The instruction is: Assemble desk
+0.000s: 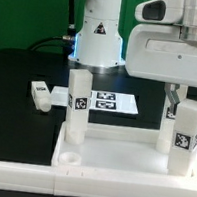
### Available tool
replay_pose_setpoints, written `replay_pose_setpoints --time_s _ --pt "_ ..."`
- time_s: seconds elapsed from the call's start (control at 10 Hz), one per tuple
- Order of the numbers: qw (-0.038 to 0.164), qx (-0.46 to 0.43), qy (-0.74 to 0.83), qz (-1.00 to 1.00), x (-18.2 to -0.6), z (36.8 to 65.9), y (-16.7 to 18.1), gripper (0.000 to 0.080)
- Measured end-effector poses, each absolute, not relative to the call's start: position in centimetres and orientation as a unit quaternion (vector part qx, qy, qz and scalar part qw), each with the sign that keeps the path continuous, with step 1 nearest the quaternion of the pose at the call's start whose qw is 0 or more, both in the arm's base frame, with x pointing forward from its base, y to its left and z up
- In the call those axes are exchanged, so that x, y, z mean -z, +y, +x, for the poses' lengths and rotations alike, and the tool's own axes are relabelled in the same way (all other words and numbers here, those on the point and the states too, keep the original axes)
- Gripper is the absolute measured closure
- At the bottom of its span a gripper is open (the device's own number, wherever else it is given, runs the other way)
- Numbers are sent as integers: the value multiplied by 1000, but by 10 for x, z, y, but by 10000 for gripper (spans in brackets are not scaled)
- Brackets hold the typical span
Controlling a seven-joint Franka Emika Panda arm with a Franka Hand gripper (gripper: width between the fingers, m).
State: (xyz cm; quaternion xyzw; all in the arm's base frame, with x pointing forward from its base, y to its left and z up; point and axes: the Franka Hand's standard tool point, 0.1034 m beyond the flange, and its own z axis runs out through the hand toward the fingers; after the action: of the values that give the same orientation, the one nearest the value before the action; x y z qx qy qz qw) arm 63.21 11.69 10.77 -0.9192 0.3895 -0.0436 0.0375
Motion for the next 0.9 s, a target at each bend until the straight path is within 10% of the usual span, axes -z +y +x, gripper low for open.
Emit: replay_pose_setpoints --time_s 0.9 --pt "104 -11 764 -637 -106 638 123 512"
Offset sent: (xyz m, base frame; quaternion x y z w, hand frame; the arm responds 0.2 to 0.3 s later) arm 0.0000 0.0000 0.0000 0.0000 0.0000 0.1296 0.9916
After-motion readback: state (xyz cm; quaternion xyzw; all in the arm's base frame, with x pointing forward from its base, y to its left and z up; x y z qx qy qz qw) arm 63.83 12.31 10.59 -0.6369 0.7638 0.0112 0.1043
